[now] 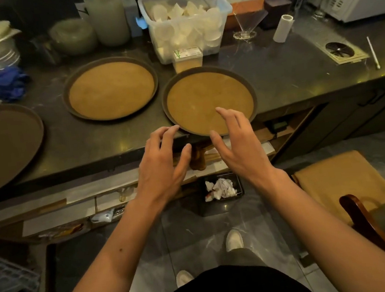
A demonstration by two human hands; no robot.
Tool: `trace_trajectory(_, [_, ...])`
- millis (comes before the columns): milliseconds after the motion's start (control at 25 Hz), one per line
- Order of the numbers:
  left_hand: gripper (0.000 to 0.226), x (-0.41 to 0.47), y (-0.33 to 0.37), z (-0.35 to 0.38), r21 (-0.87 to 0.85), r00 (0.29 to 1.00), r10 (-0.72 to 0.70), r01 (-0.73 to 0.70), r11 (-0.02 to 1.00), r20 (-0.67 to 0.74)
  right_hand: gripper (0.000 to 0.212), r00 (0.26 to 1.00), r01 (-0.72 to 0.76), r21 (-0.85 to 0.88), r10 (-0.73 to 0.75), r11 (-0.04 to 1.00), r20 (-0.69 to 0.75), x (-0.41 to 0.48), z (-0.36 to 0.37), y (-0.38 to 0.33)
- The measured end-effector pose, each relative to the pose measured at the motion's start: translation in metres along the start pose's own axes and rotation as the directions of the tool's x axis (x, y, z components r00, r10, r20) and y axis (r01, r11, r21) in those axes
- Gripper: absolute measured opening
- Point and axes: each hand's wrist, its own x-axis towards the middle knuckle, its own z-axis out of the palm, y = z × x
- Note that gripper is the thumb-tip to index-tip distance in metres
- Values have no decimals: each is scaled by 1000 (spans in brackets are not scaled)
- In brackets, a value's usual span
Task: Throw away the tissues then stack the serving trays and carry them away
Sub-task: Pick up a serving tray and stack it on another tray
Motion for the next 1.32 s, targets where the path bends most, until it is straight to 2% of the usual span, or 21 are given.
trace_trajectory(320, [51,67,-1,38,49,1000,-19,18,999,24,54,997,-75,-23,75,997,-2,51,0,62])
trace_trajectory(680, [54,137,5,99,96,976,-210,203,974,62,59,974,-208,-1,208,978,93,111,-14,158])
trace_trajectory(1080, [59,180,-31,126,121,932,-349,336,934,99,70,883,-411,-61,414,910,221,137,-1,210])
trace_trajectory(1320, [65,198,-73,133,151,870,-454,431,890,193,76,816,-514,-140,533,846,223,155,20,216])
